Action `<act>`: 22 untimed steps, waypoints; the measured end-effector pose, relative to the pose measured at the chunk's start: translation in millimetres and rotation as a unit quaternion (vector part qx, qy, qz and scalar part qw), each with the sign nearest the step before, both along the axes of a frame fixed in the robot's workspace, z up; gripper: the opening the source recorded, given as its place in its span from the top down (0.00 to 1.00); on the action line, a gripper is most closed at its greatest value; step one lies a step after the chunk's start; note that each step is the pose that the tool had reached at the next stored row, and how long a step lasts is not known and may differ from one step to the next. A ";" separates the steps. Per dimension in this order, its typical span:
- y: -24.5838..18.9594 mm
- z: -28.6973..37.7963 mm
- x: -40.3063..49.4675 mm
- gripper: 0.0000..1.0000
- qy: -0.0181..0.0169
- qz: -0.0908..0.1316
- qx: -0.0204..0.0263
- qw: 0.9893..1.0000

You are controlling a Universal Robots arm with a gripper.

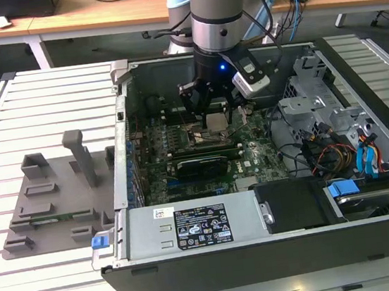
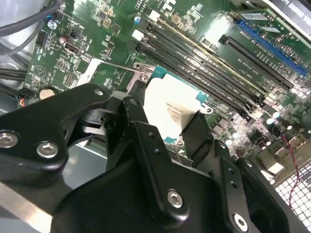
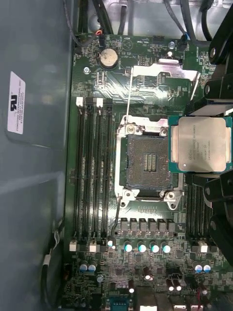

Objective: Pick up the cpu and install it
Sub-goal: 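Pick up the cpu and move it towards the insertion slot, then place the cpu into insertion slot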

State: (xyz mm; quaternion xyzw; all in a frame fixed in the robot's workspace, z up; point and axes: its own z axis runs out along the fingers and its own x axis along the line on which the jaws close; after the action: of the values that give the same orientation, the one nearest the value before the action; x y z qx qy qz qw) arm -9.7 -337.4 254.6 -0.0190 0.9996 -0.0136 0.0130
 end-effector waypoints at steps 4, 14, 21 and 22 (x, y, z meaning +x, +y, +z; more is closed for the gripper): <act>0.3 0.0 0.0 0.45 0.000 0.000 0.000 1.000; 0.7 0.0 0.0 0.45 0.000 -0.001 0.000 1.000; 0.7 -0.1 0.0 0.45 0.000 -0.044 -0.002 0.999; 0.7 -0.1 -0.1 0.45 0.000 -0.052 -0.002 0.999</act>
State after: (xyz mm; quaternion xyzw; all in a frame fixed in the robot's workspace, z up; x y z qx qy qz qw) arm -9.7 -336.8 254.4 0.0334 0.9992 -0.0161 0.0123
